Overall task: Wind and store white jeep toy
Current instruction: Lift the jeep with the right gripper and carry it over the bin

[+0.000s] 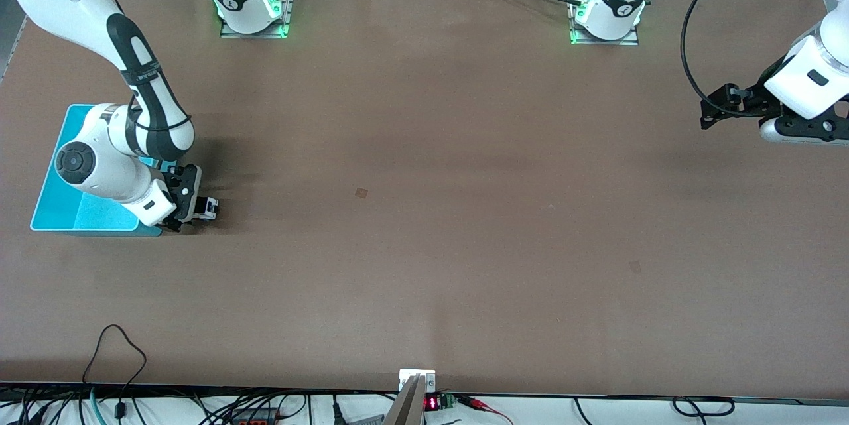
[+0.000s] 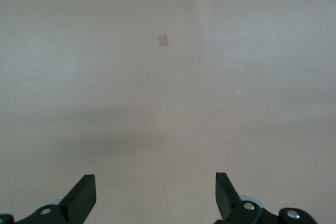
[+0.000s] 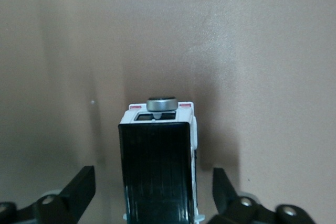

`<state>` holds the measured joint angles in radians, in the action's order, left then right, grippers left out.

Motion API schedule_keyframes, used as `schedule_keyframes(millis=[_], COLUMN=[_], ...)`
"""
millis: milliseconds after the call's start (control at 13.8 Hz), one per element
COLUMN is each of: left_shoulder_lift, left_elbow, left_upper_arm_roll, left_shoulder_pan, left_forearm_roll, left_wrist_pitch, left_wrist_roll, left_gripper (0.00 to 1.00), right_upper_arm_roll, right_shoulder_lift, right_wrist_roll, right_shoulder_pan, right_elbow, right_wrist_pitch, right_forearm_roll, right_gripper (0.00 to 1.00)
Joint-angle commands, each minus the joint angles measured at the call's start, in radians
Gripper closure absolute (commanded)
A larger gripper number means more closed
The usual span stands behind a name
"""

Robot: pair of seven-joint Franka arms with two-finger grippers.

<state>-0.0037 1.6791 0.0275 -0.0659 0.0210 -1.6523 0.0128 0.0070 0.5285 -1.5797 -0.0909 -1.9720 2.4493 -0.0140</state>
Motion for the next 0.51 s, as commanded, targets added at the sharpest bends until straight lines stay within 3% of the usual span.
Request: schedule_keyframes(millis=[0,144,217,433], left_shoulder_lift=[-0.012,-0.012,-0.012,-0.01], left_elbow=[-0.006,-0.013,-0.016,-0.032], left_upper_arm_roll=[0.006,0.015,0.015,0.008], left_shoulder_pan=[0.001,0.003,0.003,0.001], left_forearm_roll=[-0.012,-0.013,-0.013,-0.012], left_wrist_pitch=[0.017,0.025,0.037,0.043], left_wrist_roll=[-0.002,0.004,0.006,0.006], left_gripper=[0.0,0.0,0.0,0.0], right_upper_arm_roll=[0.007,0.008,0.008,0.016], right_shoulder_lift=[-0.009,-0.01,-0.01,-0.019], right_wrist_roll=[-0.026,-0.057,-0.059,-0.049], right_shoulder_pan=[-0.01,-0.009,-0.01,-0.004], right_elbow=[-0.01,-0.008,-0.008,0.021], right_wrist_pitch=[0.016,0.016,0.017,0.008], right_forearm_roll=[-0.003,-0.001,0.002,0.003], right_gripper=[0.53,0.89,0.99,1.0])
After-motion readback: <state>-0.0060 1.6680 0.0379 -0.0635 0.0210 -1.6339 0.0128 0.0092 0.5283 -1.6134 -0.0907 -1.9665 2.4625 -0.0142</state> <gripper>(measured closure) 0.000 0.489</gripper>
